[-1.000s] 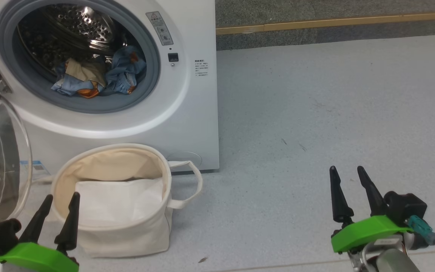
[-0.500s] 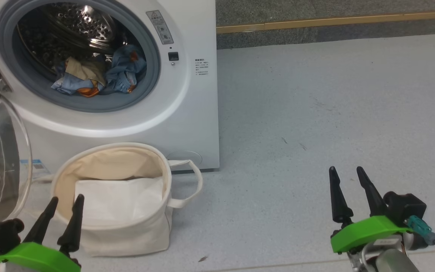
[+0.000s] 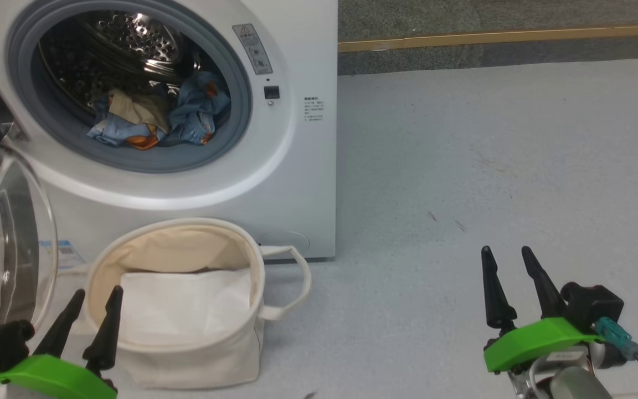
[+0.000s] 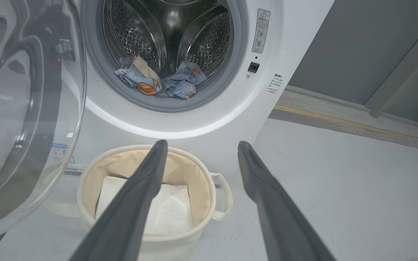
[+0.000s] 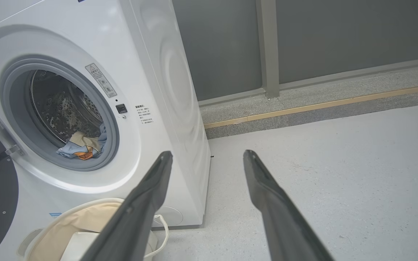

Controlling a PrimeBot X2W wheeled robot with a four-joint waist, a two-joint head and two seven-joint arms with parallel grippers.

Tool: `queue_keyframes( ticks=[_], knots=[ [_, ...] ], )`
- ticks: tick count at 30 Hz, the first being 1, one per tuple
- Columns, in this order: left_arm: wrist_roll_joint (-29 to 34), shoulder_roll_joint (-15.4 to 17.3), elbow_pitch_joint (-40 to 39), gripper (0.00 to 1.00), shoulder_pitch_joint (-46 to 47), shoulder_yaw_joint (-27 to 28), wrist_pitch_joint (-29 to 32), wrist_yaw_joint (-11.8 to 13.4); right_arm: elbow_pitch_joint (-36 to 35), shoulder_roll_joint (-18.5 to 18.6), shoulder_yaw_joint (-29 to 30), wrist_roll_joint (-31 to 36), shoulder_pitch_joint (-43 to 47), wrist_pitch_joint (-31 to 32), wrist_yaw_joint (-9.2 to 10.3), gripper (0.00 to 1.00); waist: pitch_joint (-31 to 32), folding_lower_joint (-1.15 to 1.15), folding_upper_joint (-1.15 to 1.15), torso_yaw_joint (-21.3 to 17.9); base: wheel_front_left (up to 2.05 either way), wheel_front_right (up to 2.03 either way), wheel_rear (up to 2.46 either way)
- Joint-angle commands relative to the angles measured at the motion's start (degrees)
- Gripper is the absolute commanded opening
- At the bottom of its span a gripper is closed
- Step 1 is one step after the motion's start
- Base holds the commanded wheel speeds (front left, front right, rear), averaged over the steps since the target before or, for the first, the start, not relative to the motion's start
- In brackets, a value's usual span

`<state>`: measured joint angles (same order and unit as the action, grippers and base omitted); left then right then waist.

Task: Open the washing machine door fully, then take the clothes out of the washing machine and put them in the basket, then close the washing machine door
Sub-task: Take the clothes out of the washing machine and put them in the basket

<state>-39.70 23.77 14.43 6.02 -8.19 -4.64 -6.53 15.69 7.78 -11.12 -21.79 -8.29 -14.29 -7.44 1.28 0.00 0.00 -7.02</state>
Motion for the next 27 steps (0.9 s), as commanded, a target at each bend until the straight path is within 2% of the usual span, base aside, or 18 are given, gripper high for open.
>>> queue_keyframes(
  ticks=[1, 15, 27],
  knots=[
    [-0.3, 2.3, -1.9, 1.00, 4.1, 2.5, -0.4, 0.1, -1.8, -0.1, -1.0, -0.2, -2.4, -0.7, -0.05, 1.00, -0.1, 0.00, 0.00, 0.0, 1.82, -1.99, 0.17],
    [0.1, 0.8, -0.4, 1.00, 6.2, 0.5, -1.5, 0.3, -1.6, -0.2, -1.8, 0.0, -2.3, -0.7, -0.05, 1.00, -0.2, 0.00, 0.00, 0.3, 1.77, -1.42, -0.36],
    [0.7, 0.5, 2.3, 1.00, 7.0, 0.2, -3.0, 1.5, -1.6, -0.1, -1.9, 0.0, -2.6, -0.7, -0.05, 1.00, -0.8, 0.00, 0.00, 0.4, 0.36, -0.35, -0.01]
  ],
)
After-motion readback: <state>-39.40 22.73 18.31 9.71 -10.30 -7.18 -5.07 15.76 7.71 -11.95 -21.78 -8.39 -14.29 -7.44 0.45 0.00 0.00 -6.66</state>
